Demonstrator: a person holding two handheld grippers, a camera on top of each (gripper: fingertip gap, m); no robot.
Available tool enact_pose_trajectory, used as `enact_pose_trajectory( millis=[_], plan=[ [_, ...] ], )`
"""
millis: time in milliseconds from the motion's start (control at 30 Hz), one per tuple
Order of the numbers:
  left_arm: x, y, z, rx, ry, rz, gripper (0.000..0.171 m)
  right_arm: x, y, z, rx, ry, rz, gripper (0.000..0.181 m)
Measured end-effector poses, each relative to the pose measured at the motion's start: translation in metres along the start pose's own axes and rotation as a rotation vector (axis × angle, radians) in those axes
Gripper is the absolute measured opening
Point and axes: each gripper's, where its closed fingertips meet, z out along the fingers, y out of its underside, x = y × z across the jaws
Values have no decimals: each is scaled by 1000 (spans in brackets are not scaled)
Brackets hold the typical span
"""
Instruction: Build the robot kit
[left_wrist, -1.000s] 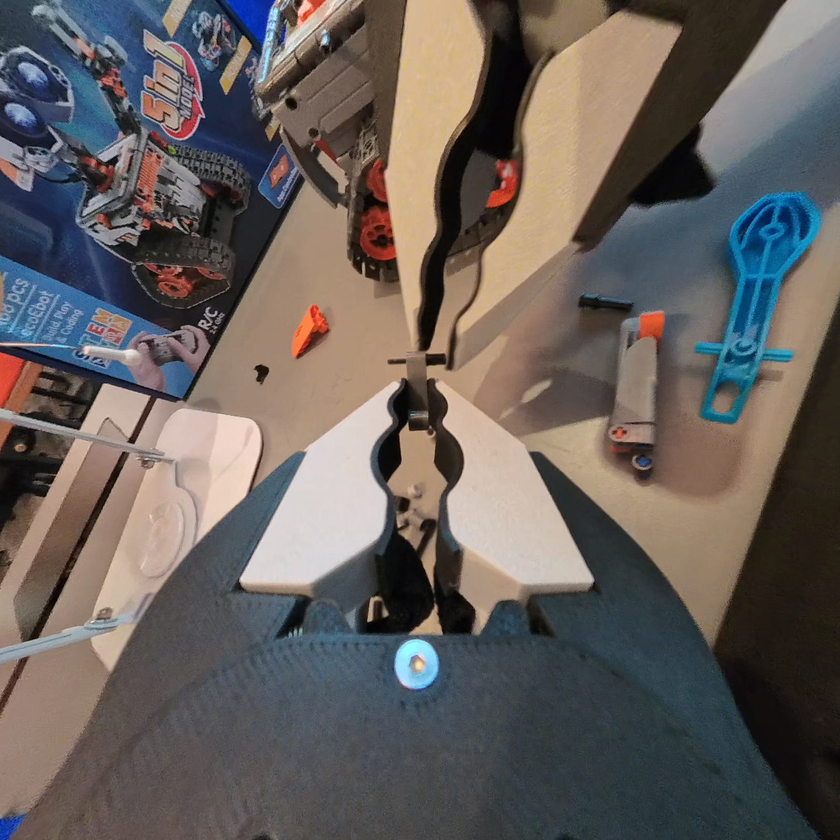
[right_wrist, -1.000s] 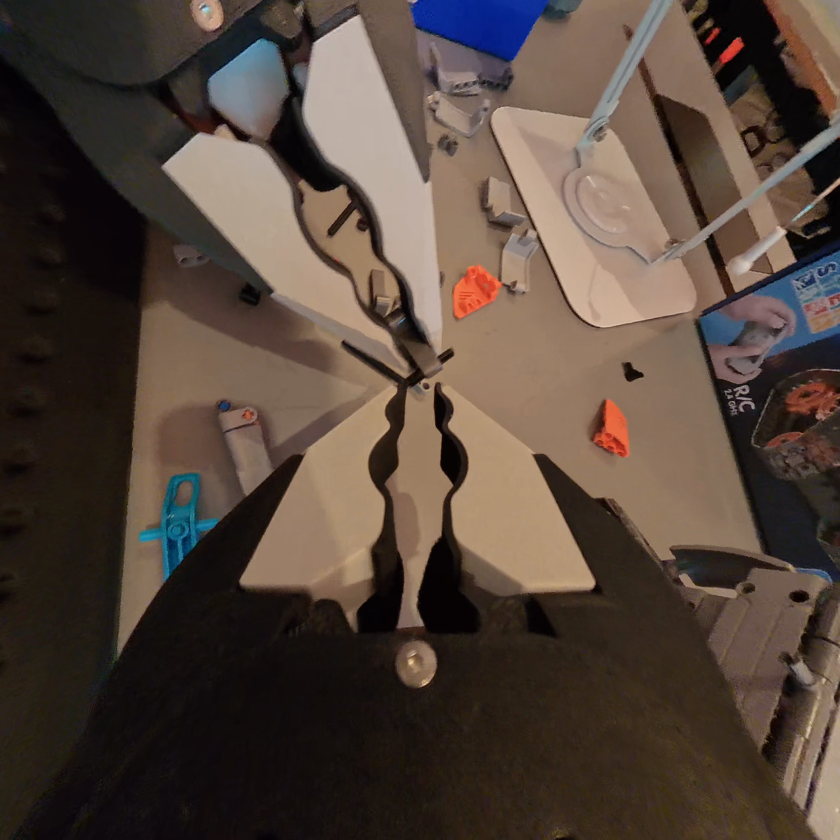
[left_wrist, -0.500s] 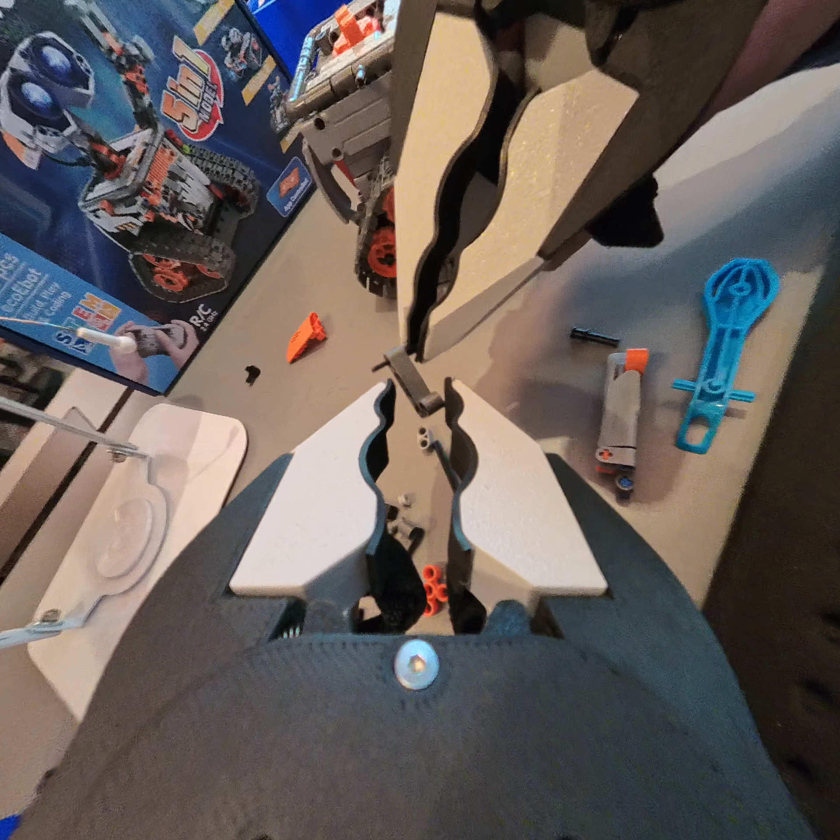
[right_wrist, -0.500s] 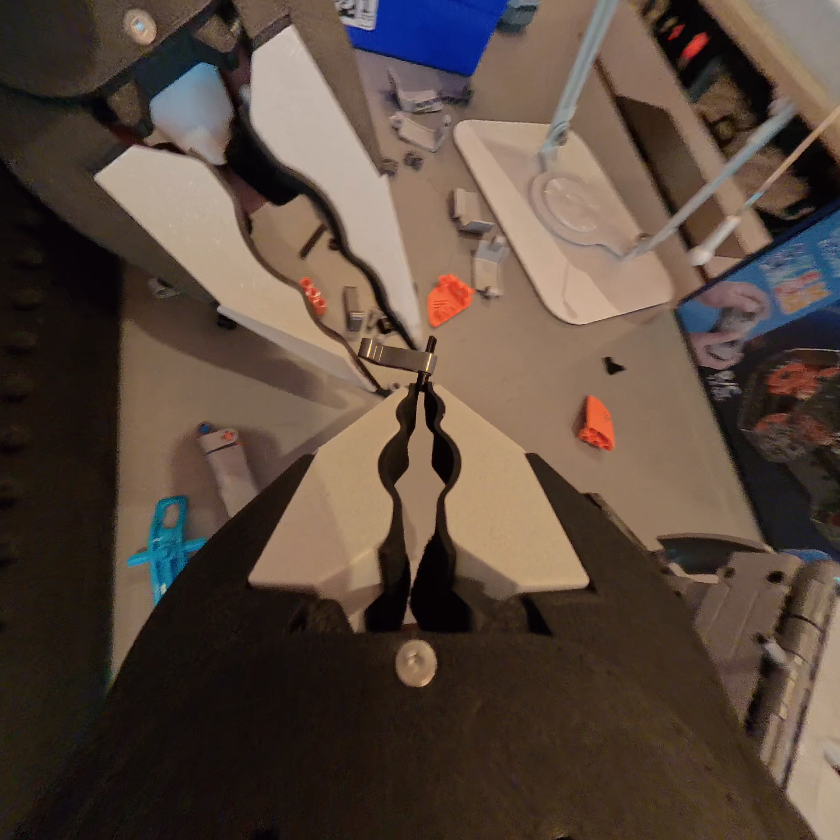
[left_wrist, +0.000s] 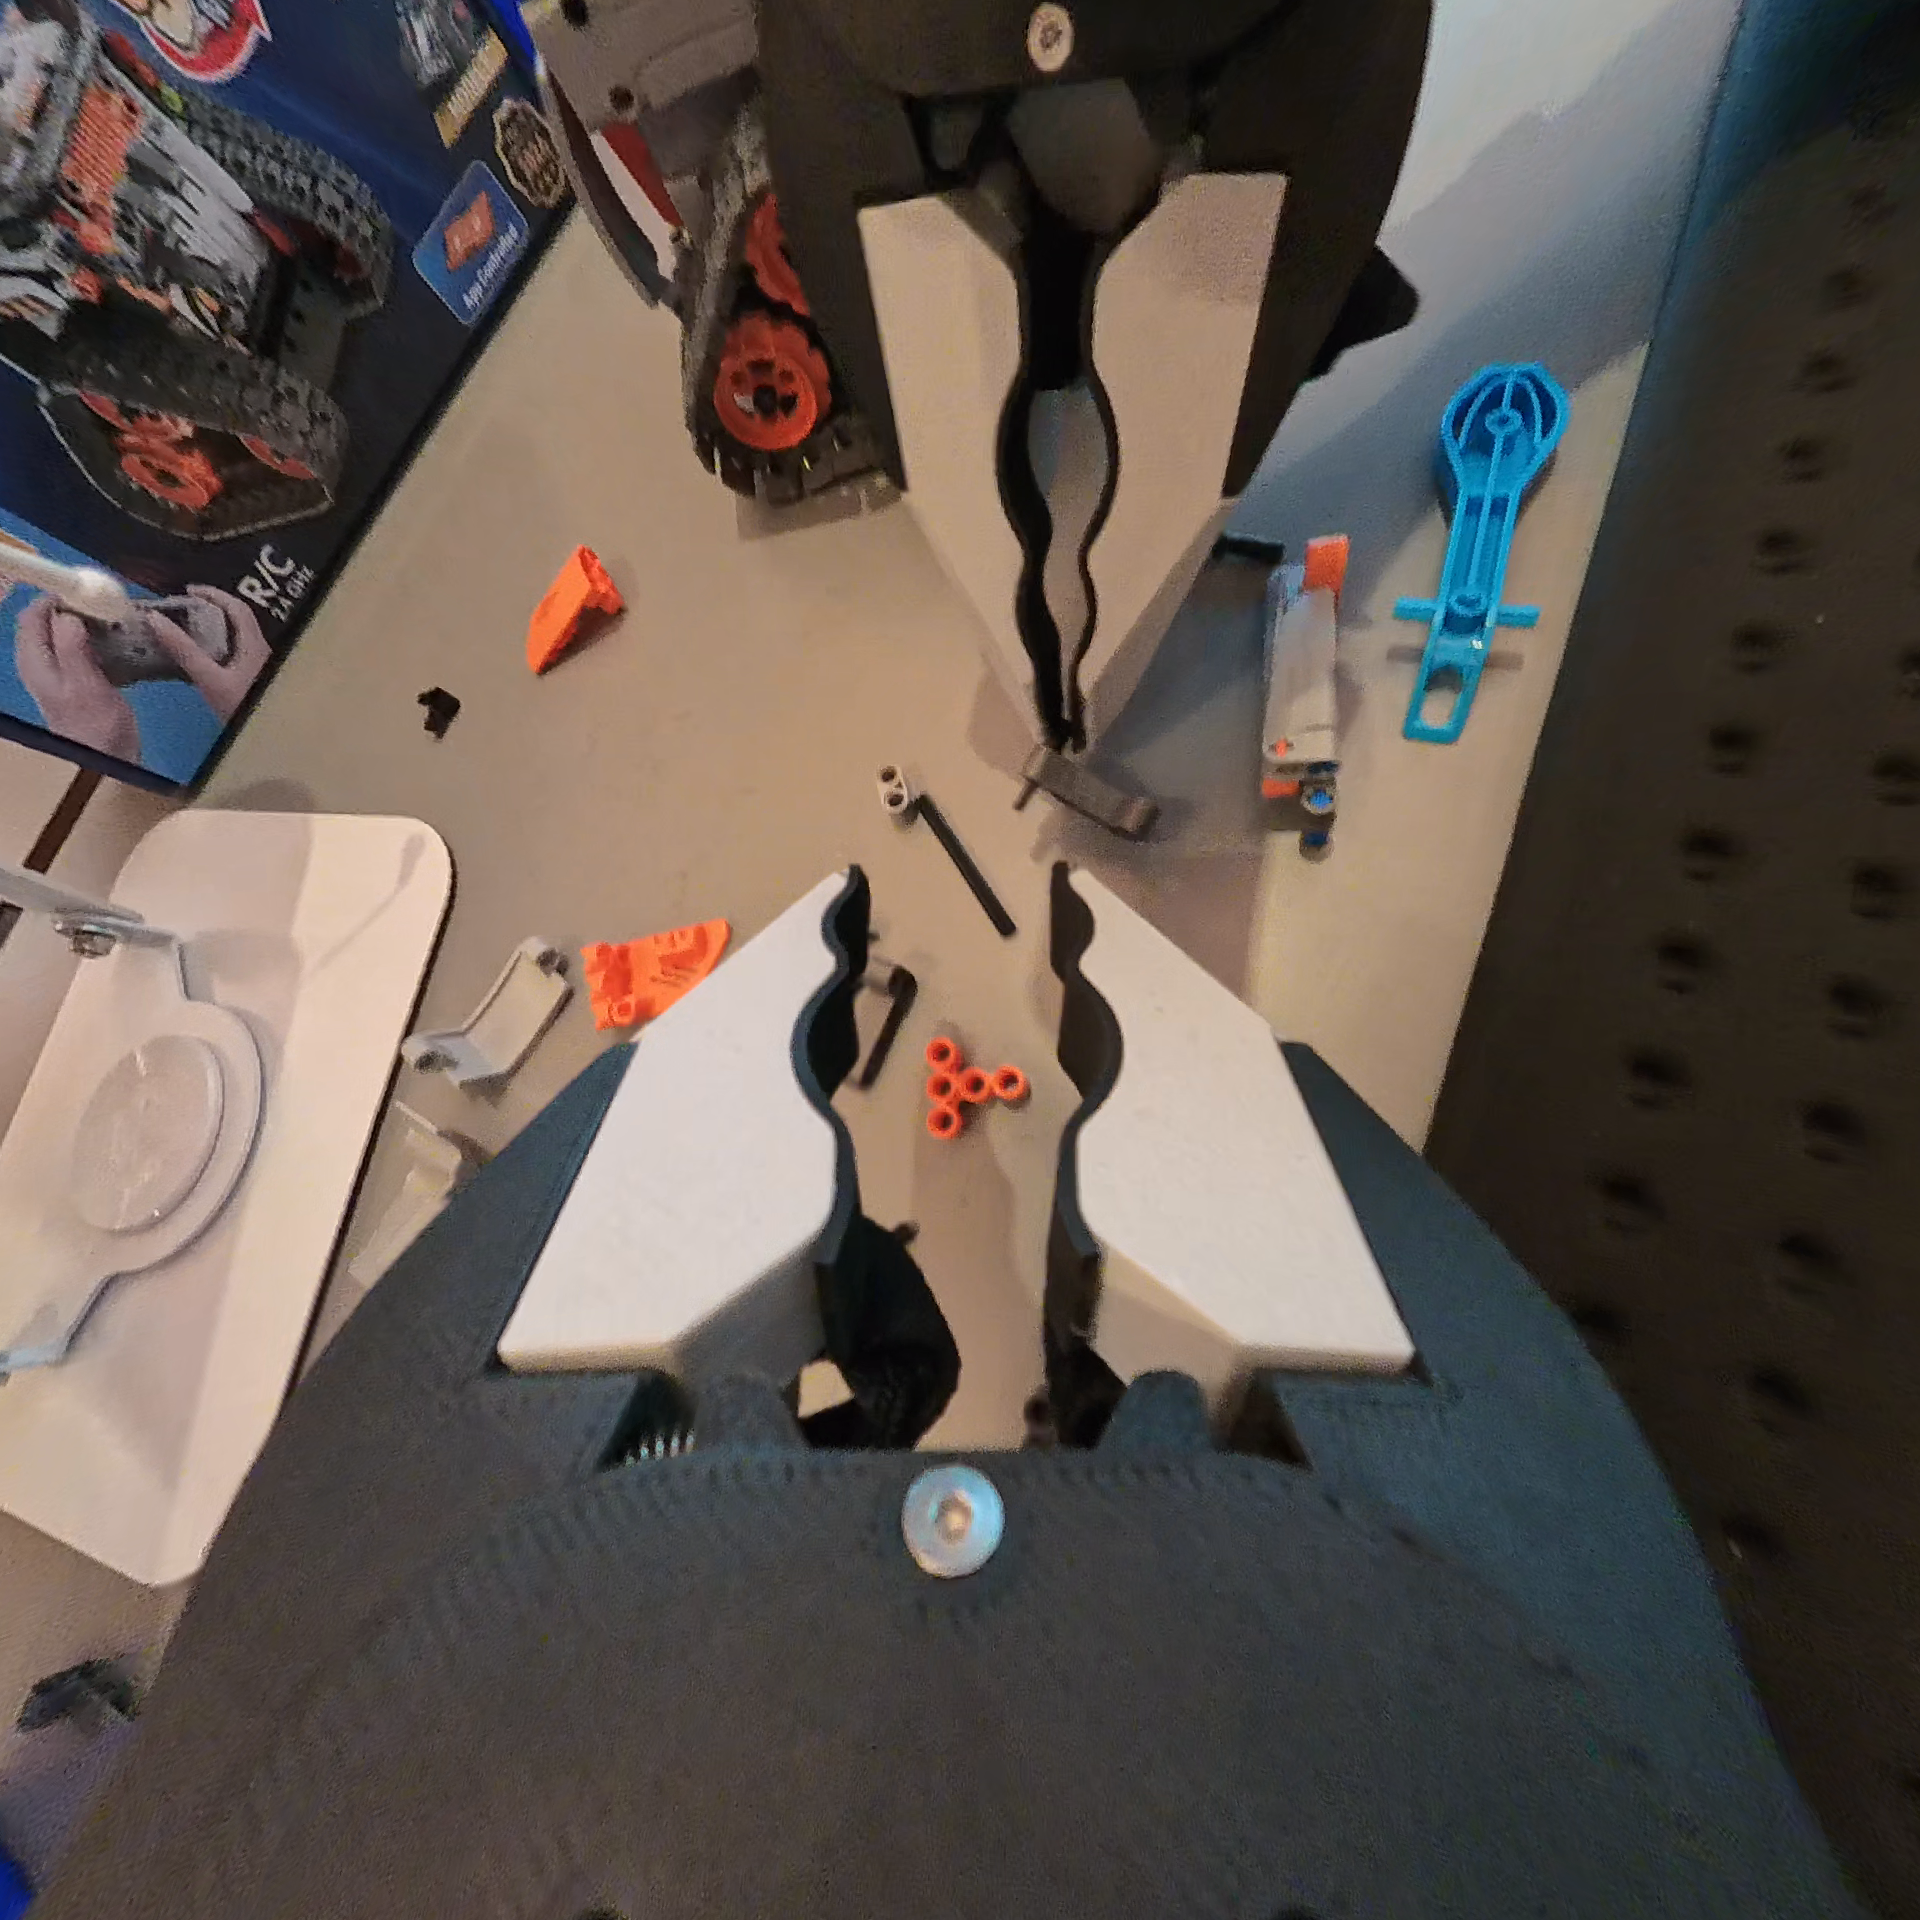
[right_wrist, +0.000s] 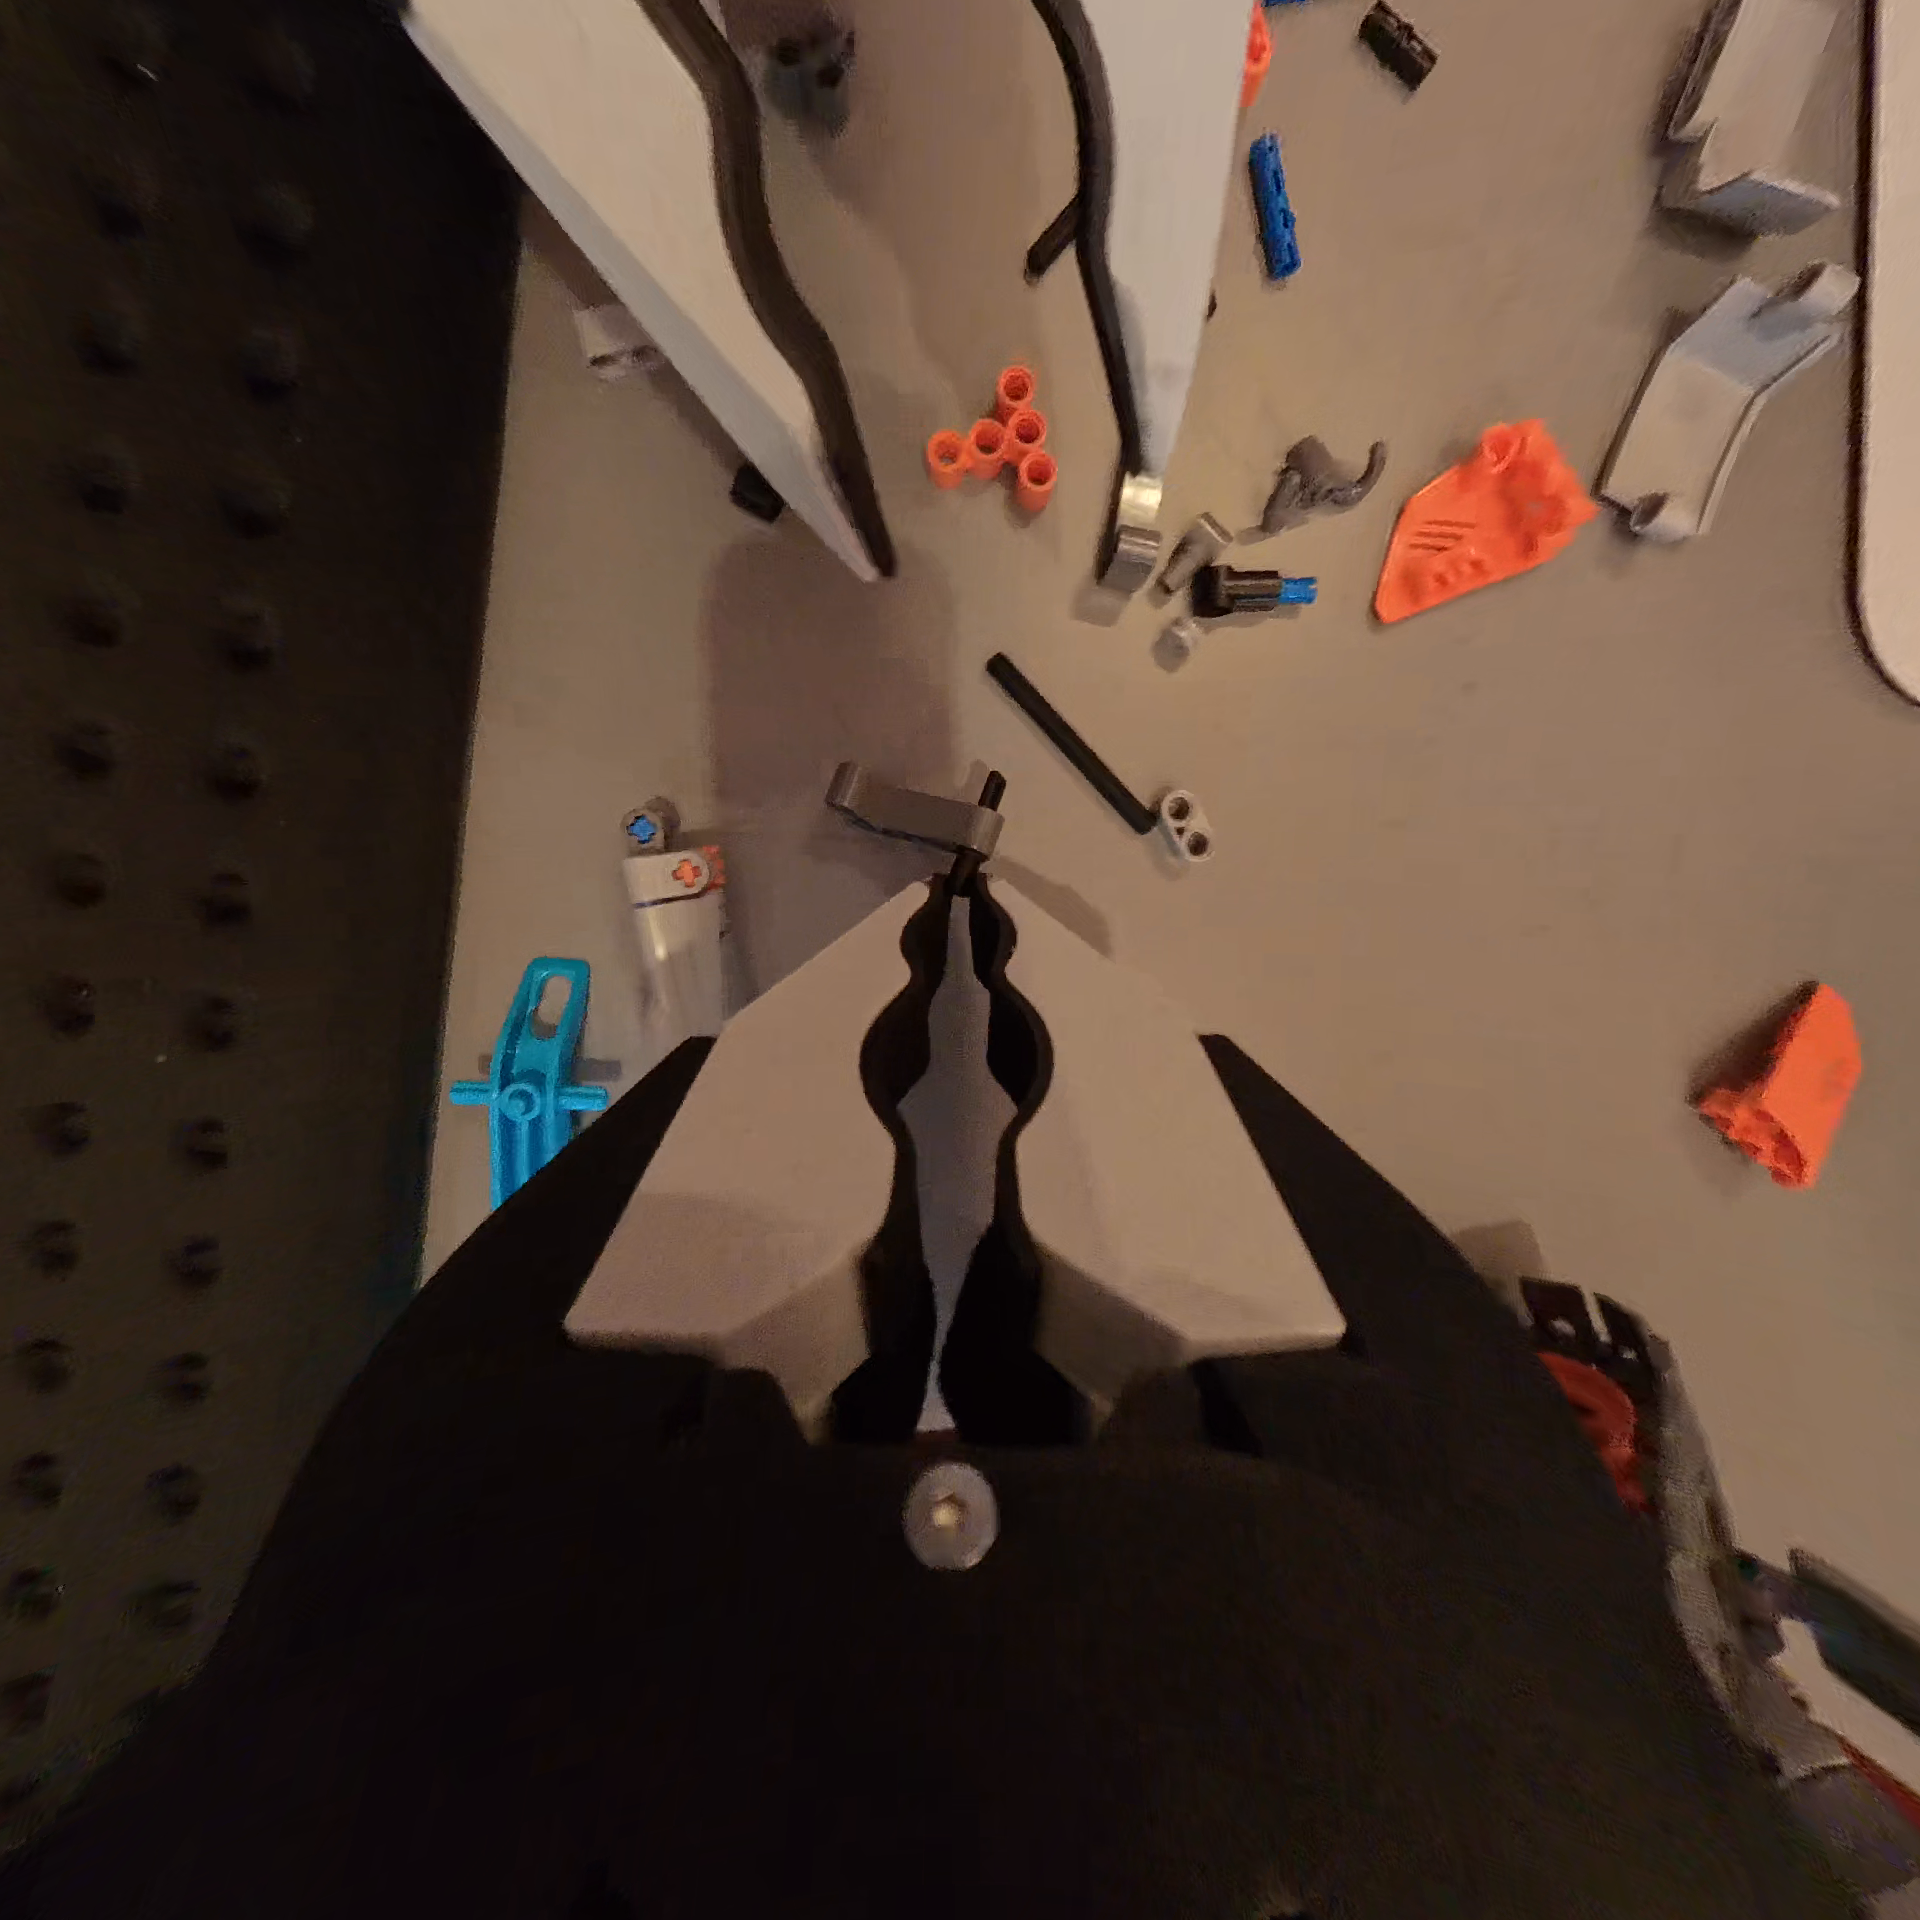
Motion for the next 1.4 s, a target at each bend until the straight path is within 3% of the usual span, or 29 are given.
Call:
enact_pose_trajectory(
  millis=[267, 400, 633, 867, 1200, 1400],
  plan=[
    [-25, 40, -41, -98, -102, -35, 33, -3, 2, 12, -95, -72, -3, 2],
    [-33, 59, -62, -161, -131, -63, 32, -3, 3, 10, -106, -69, -15, 13],
    [-39, 97, -78, -339, -155, -76, 31, 1, 3, -11, -44, -9, -1, 16],
    [-37, 112, -102, -360, -203, -133, 30, 1, 9, -21, 0, 36, 12, 16],
    [15, 106, -58, -335, 62, -6, 27, -2, 12, -22, 26, 47, 21, 16],
    [18, 106, -50, -330, 137, 32, 0, -4, 10, -21, 29, 39, 10, 16]
  ],
)
